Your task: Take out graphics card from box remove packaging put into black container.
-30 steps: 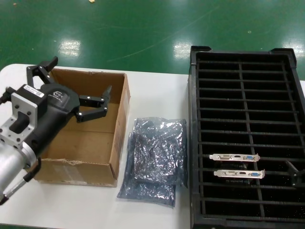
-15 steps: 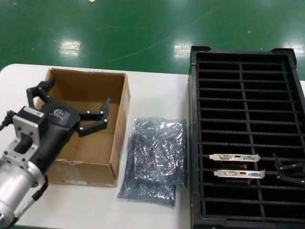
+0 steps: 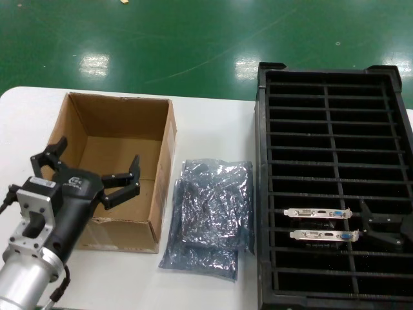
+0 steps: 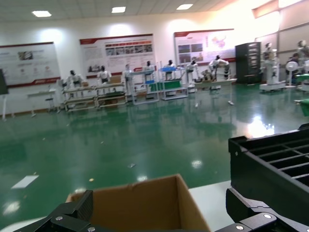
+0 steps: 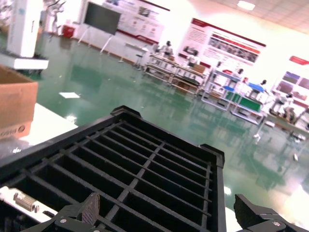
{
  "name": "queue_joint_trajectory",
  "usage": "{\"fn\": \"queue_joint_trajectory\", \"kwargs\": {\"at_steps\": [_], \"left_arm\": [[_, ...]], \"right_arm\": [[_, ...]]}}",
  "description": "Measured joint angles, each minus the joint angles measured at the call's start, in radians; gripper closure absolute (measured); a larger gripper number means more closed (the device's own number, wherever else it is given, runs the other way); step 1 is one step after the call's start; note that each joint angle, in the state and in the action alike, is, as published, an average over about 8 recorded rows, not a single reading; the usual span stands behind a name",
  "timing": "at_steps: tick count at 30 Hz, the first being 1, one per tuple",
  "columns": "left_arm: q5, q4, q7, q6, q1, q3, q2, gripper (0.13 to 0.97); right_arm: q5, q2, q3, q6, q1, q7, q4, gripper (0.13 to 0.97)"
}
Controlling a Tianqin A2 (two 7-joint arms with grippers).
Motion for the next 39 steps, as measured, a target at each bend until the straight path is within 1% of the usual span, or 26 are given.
{"fn": "queue_joint_trajectory", "kwargs": {"at_steps": [14,18,22,39], "left_arm": [[-0.153,0.042,0.119,-0.126,0.078,0.028,0.033,0.132],[-0.182,0.050,0.143,-0.150,0.093,0.033,0.040,0.132],[-0.192,0.052,0.151,-0.158,0.098,0.035,0.042,0.132],[-0.193,0.053,0.151,-0.159,0.099,0.035,0.042,0.132]], "right_arm": [[0.166,-0.073,-0.035,0.107,-0.017,-0.004,-0.020,0.129],[0.199,-0.088,-0.041,0.128,-0.020,-0.005,-0.024,0.129],[0.209,-0.092,-0.044,0.135,-0.021,-0.005,-0.025,0.129],[0.210,-0.093,-0.044,0.135,-0.021,-0.005,-0.026,0.129]]}}
